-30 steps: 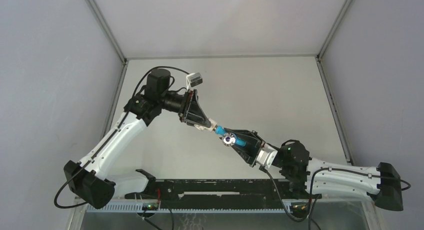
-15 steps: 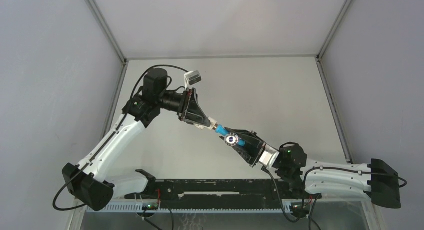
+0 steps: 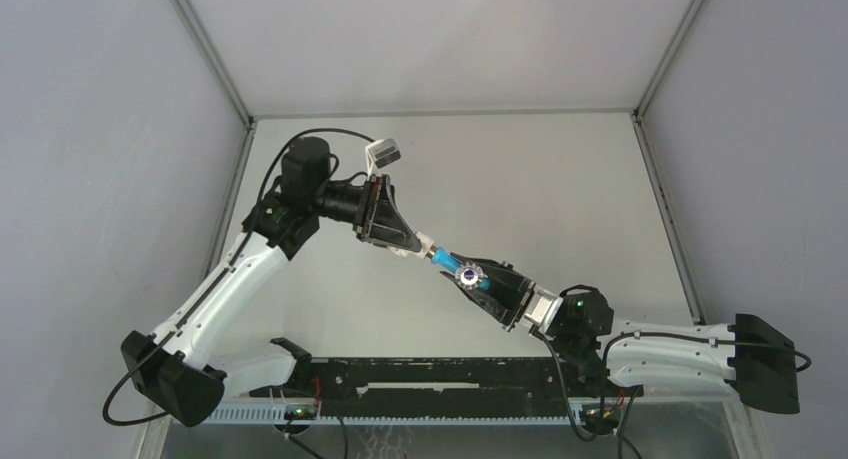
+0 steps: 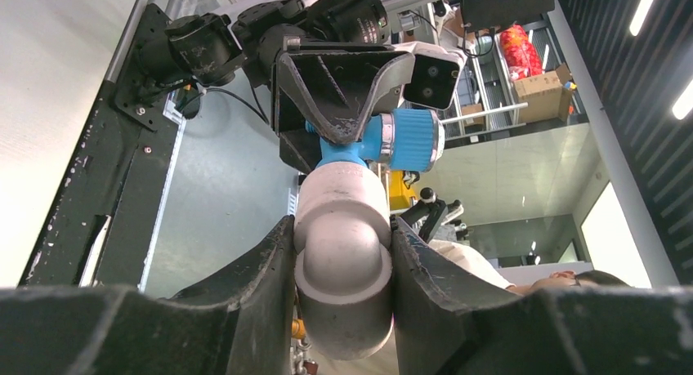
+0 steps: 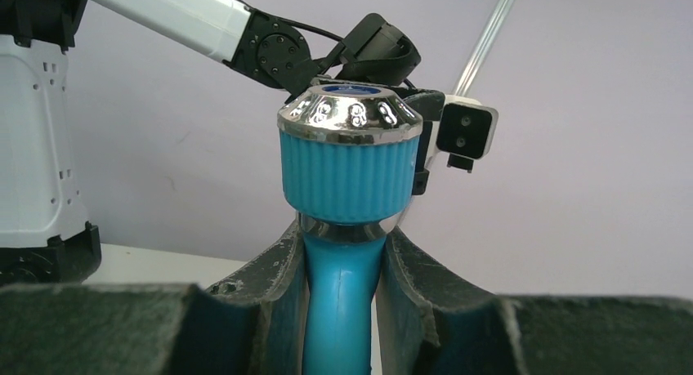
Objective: Install the water faucets
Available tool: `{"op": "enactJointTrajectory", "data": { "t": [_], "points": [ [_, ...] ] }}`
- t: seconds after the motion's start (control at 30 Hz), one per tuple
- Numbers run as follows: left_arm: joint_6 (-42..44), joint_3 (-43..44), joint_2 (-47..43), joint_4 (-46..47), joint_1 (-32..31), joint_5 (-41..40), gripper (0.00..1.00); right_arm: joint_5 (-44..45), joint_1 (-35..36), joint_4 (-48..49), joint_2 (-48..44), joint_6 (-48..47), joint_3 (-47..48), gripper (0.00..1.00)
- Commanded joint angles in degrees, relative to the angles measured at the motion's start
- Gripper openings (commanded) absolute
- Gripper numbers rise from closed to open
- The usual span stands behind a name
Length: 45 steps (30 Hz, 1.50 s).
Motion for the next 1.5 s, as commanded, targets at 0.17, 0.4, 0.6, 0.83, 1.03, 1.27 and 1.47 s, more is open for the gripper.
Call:
{"op": "enactJointTrajectory", "data": {
  "t": [0.17, 0.4, 0.6, 0.83, 1.03, 1.27, 1.47],
  "points": [
    [4.9, -1.5, -3.2, 4.0, -2.0, -1.5, 0.0, -2.0, -2.9, -2.9, 0.4, 13.4, 2.0, 0.0],
    [4.5, -3.4, -4.4, 9.6, -2.7, -3.3, 0.0, -3.7, -3.9, -2.8, 1.3, 17.4, 2.2, 0.0],
    [3.7, -5.2, -5.1, 13.8, -3.5, -4.8, 0.0, -5.0, -5.6, -0.5, 2.7, 22.2, 2.1, 0.0],
    [3.7, -8.1, -7.8, 21.1, -3.9, -8.5, 0.0, -9.3, -9.3, -2.0, 2.4, 30.4, 3.3, 0.0],
    [2.1, -11.0, -8.7, 28.6, -5.2, -10.5, 0.0, -12.1, -12.3, -5.8, 1.5, 37.8, 5.3, 0.0],
    [3.0, -14.2, -10.6, 34.2, -5.6, -14.3, 0.0, -17.3, -16.8, -13.5, 1.3, 48.7, 9.4, 0.0],
    [8.4, -17.4, -14.6, 37.1, -6.4, -20.9, 0.0, -21.4, -19.9, -21.0, 2.2, 55.9, 14.0, 0.0]
  ]
}}
